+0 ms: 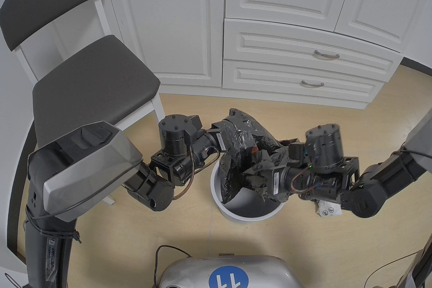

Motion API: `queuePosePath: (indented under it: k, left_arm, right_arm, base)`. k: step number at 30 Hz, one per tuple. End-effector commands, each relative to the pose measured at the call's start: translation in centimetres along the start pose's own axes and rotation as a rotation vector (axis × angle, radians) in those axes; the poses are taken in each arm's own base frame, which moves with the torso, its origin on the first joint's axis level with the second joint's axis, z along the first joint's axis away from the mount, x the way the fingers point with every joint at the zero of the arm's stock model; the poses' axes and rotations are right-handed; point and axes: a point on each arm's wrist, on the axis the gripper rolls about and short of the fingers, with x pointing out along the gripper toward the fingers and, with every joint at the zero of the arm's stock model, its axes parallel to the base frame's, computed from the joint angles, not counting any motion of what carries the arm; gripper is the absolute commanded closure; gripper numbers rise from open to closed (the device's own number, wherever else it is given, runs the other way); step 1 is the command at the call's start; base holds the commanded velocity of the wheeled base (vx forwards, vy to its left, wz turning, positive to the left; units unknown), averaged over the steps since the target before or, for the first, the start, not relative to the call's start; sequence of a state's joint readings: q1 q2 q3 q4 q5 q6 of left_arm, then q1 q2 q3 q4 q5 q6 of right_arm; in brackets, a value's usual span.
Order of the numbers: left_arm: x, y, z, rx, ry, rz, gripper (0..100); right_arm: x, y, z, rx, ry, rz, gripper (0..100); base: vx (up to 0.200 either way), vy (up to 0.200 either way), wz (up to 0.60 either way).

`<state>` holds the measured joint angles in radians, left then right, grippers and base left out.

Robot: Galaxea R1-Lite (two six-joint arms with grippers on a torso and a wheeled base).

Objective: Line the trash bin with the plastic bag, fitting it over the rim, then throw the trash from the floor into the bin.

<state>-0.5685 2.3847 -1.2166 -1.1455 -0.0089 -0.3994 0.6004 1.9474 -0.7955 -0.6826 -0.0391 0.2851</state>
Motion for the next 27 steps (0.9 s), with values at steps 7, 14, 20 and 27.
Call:
queuePosePath:
  k: [7, 14, 20, 27]
  left_arm:
    - [-2.1, -0.3, 3.2, 0.024, 0.028, 0.035, 100]
    - [-3.1, -0.3, 3.1, 0.049, 0.13, 0.073, 100]
    - [-3.2, -0.5, 1.0, 0.06, 0.291, 0.108, 100]
    - [-4.2, -1.5, 1.0, 0.073, 0.374, 0.119, 100]
  right_arm:
    - [1.0, -4.4, 4.4, 0.117, -0.203, -0.021, 100]
    - [3.7, -5.6, 4.3, 0.191, -0.135, -0.06, 100]
    - [4.7, -5.4, 4.8, 0.303, 0.041, -0.115, 100]
    - [4.1, -3.4, 6.2, 0.397, 0.225, -0.163, 100]
  base:
    - [0.0, 0.0, 0.0]
    - [0.0, 0.0, 0.0]
    - [0.0, 0.0, 0.0]
    - [0.0, 0.0, 0.0]
